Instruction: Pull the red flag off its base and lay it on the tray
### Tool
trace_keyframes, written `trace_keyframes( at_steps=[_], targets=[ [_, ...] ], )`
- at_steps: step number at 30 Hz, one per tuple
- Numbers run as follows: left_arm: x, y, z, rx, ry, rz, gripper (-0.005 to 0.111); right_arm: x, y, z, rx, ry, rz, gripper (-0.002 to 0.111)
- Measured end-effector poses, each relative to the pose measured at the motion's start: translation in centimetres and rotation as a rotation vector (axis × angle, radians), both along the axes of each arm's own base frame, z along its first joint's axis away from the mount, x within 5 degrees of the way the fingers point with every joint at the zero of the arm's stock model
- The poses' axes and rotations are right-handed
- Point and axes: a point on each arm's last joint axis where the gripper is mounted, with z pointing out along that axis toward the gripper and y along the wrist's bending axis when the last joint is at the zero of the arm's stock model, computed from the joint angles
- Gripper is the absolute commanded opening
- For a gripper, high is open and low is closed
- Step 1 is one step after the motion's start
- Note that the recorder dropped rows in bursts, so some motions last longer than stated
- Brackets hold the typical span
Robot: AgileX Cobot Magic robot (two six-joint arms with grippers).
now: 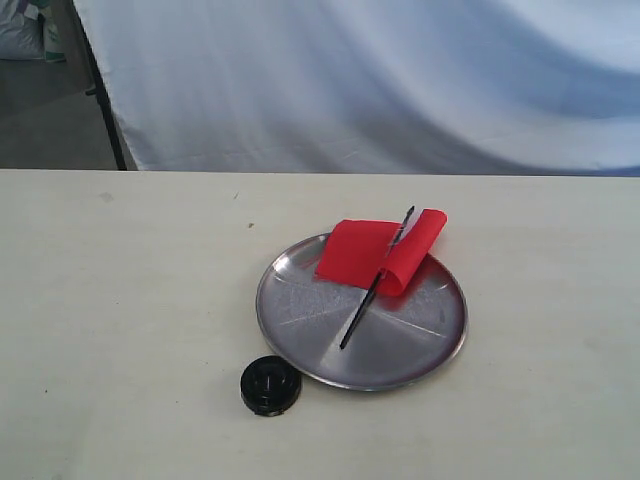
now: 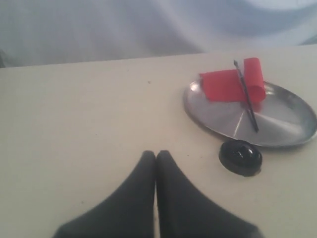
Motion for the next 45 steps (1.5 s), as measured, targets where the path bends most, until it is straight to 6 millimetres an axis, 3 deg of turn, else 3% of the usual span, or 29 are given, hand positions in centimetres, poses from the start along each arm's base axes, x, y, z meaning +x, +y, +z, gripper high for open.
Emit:
trace_keyframes(
  at_steps=[20,45],
  targets=[
    [0.2,1.4,0.0,-0.029,0.001,0.26,0.0,0.0,0.0,0.0,0.0,0.0,0.0,0.0],
    [0.2,1.4,0.0,-0.03,0.002,0.26,0.0,0.0,0.0,0.0,0.002,0.0,-0.001,0.0]
  ],
)
